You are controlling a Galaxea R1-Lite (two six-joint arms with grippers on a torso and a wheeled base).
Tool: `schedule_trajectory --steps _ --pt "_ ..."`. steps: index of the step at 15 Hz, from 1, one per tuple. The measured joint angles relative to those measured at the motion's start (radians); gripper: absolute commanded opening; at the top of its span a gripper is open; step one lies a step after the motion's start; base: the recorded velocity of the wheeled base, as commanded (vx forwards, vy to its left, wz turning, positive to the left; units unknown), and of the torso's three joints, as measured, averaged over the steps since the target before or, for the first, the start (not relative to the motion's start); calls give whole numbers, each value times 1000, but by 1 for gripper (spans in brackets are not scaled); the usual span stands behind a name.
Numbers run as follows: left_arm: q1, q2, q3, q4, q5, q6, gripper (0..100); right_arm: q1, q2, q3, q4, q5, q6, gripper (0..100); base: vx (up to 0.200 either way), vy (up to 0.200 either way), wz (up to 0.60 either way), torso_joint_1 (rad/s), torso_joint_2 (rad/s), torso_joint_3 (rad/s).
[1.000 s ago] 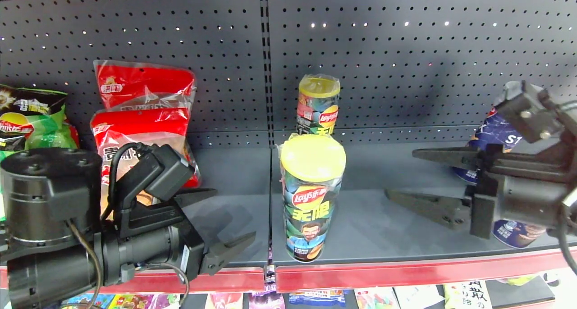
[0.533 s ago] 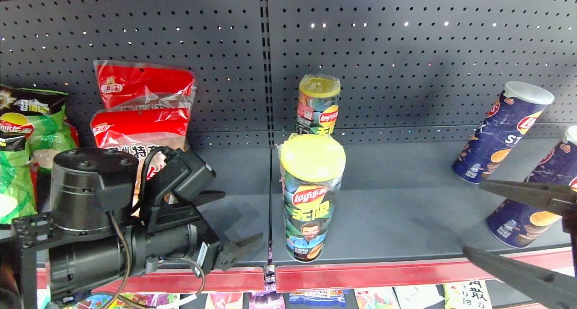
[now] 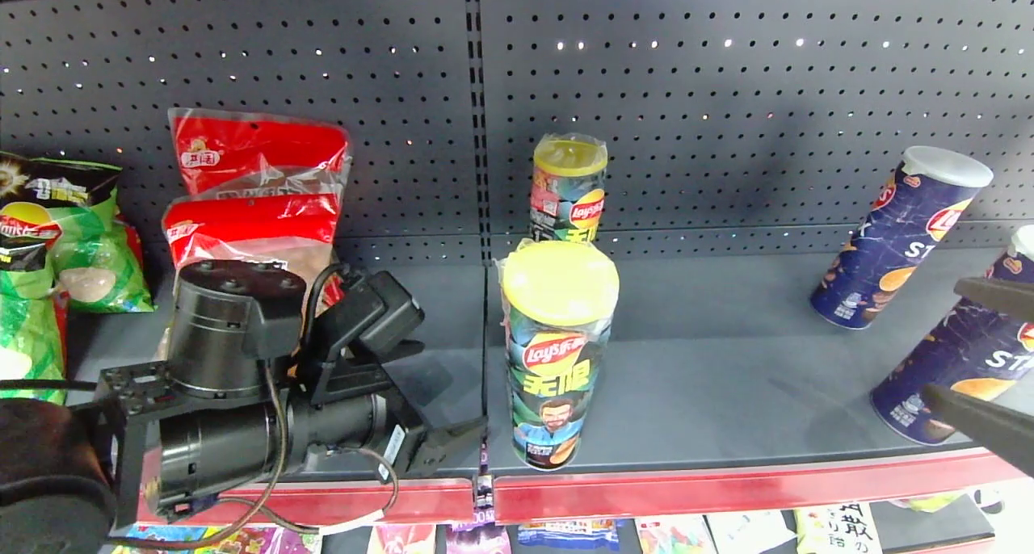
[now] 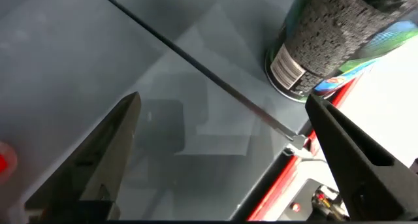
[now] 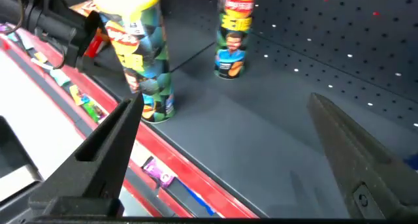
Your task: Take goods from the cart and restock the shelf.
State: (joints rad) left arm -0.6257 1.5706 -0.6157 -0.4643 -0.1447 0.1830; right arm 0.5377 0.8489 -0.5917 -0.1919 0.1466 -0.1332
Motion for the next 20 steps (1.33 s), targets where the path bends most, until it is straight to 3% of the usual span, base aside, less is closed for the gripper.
schedule_trajectory --steps 20 --pt "-26 91 -72 0 -1 0 100 -47 -6 -19 0 0 5 100 0 0 0 0 0 0"
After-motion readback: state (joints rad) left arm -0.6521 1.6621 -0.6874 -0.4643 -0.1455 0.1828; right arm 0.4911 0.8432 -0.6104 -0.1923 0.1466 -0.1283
